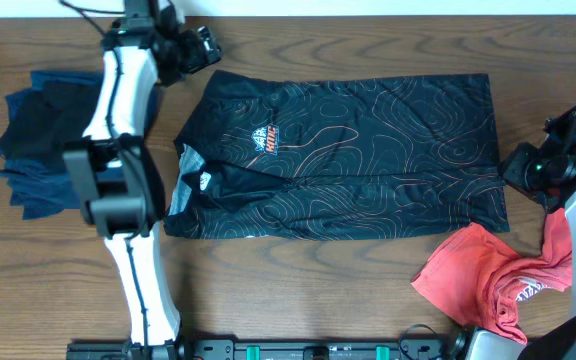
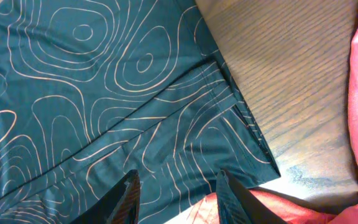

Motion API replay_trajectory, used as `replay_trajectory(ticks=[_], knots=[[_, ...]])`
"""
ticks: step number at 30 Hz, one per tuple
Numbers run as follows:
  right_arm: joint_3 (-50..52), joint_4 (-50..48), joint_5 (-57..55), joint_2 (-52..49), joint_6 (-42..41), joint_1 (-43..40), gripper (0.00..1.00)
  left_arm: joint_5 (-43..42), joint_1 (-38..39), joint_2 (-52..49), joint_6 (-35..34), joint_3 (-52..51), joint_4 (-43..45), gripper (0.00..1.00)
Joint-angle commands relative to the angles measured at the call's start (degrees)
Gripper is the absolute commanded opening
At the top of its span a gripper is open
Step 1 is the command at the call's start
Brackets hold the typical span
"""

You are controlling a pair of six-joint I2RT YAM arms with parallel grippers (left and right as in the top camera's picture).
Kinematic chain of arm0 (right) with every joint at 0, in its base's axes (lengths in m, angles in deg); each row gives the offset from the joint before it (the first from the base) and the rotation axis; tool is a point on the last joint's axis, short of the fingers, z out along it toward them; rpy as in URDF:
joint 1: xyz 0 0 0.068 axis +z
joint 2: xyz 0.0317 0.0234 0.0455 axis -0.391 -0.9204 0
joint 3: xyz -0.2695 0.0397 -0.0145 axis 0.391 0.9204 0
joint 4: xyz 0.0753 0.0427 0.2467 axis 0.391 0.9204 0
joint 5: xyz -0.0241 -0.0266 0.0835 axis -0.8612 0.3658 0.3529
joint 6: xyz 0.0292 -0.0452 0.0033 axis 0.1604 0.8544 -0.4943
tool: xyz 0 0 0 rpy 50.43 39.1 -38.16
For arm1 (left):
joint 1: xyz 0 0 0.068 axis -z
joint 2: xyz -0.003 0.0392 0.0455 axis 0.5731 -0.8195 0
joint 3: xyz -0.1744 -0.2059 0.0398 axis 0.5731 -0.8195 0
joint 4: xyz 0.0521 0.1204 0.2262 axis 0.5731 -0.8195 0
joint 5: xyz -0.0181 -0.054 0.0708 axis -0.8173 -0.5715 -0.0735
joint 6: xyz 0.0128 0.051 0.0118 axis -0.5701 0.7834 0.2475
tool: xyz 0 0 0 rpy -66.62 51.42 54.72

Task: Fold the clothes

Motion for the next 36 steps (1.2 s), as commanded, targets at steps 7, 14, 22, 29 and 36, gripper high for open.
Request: replay_trajectory(ticks=[7, 14, 22, 29, 36], knots=[[0.09, 0.20, 0.42, 0.50, 0.96, 0.57, 0.39, 9.09, 3.76, -7.34, 5.20, 2.56, 2.29, 0.98], [0.09, 0.24, 0.44, 0.50, 0.94, 0.57, 0.39, 9.53, 4.07, -8.57, 5.22, 2.56, 3.23, 0.98], [0.09, 0.28, 0.44, 0.50, 0.94, 0.57, 0.38, 9.49, 5.88, -9.35, 5.22, 2.56, 3.39, 0.69], [0.09, -0.79, 0.44, 0.48, 1.42, 0.59, 0.38, 9.51, 6.84, -9.35, 5.20, 2.56, 1.64, 0.29], [0.09, -5.25, 0.44, 0.02, 2.49, 0.59, 0.43, 9.51, 6.45, -9.33, 5.18, 2.56, -2.60, 0.06]])
